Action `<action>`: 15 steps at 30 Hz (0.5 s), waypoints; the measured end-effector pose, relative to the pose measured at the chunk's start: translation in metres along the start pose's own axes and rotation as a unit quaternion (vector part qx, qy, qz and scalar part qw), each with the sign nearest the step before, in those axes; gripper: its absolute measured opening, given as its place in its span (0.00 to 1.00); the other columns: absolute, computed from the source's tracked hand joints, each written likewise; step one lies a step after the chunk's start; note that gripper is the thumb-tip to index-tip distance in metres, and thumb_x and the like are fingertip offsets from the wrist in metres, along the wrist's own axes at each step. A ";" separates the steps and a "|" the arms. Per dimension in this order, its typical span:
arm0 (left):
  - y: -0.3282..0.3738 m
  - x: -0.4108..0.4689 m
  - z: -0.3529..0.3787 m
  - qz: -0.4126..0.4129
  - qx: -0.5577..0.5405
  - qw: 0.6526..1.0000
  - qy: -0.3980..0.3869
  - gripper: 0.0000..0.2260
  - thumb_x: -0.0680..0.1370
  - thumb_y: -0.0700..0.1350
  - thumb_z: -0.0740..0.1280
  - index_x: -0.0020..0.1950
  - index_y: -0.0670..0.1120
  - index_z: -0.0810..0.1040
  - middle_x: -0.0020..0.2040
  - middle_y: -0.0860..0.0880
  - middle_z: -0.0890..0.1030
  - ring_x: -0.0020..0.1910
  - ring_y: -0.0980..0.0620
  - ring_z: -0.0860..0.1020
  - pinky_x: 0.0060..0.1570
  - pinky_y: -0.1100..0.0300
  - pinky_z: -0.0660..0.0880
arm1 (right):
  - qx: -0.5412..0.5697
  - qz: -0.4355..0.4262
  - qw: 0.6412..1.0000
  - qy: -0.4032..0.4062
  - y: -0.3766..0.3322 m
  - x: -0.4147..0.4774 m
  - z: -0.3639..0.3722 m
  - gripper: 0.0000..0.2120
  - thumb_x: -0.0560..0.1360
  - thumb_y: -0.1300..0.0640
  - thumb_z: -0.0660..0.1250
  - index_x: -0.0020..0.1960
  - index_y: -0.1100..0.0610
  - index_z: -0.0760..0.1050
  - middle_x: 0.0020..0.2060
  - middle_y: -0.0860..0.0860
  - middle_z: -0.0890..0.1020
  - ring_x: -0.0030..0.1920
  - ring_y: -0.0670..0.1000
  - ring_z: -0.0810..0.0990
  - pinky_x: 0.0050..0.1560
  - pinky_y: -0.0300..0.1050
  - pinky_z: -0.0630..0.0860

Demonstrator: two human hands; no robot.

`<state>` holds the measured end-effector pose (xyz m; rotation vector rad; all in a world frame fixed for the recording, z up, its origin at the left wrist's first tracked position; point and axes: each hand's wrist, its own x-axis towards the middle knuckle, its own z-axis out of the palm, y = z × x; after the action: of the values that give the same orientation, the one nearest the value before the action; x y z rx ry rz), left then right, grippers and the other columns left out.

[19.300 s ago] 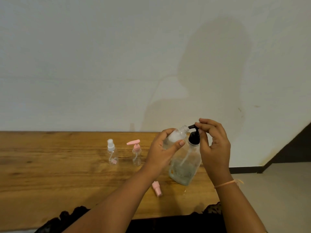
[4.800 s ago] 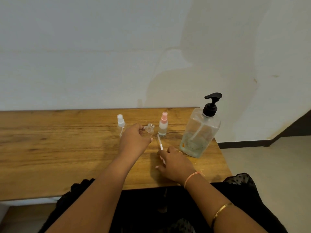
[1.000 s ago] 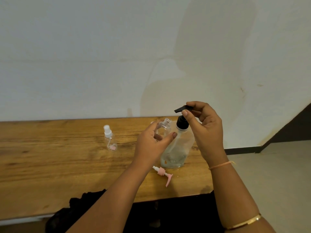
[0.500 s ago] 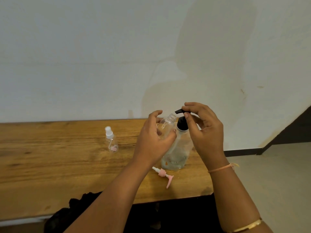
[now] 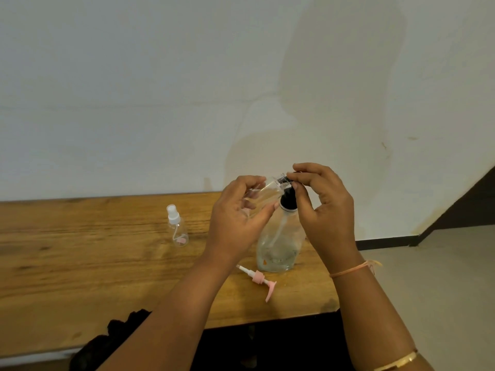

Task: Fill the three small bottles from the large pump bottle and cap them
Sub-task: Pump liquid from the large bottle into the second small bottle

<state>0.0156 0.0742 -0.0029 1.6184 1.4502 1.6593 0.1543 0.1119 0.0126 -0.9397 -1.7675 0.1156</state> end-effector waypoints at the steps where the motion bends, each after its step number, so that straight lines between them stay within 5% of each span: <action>1: 0.001 0.000 -0.001 -0.008 -0.023 1.000 -0.007 0.19 0.70 0.45 0.75 0.52 0.63 0.72 0.52 0.58 0.77 0.53 0.62 0.77 0.49 0.69 0.75 | -0.005 -0.001 1.000 -0.003 -0.001 0.000 0.000 0.09 0.73 0.64 0.64 0.52 0.60 0.80 0.51 0.53 0.81 0.53 0.51 0.77 0.54 0.38 0.72; 6: 0.001 0.000 0.000 -0.027 -0.087 0.996 -0.024 0.19 0.66 0.52 0.73 0.56 0.63 0.76 0.53 0.59 0.77 0.53 0.57 0.79 0.47 0.60 0.80 | -0.003 0.007 1.000 -0.010 -0.002 0.002 -0.002 0.10 0.73 0.67 0.64 0.52 0.60 0.80 0.48 0.53 0.81 0.51 0.52 0.78 0.52 0.36 0.72; 15: 0.000 0.006 -0.009 -0.039 -0.042 0.997 -0.057 0.19 0.69 0.49 0.73 0.57 0.63 0.75 0.55 0.62 0.79 0.49 0.60 0.78 0.49 0.63 0.78 | 0.010 0.016 0.999 0.032 0.003 -0.008 0.015 0.08 0.72 0.65 0.64 0.48 0.62 0.79 0.45 0.53 0.79 0.48 0.53 0.78 0.46 0.46 0.78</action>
<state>0.0060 0.0754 0.0017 1.5637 1.3508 1.5391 0.1444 0.1138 -0.0012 -0.9477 -1.6901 0.1218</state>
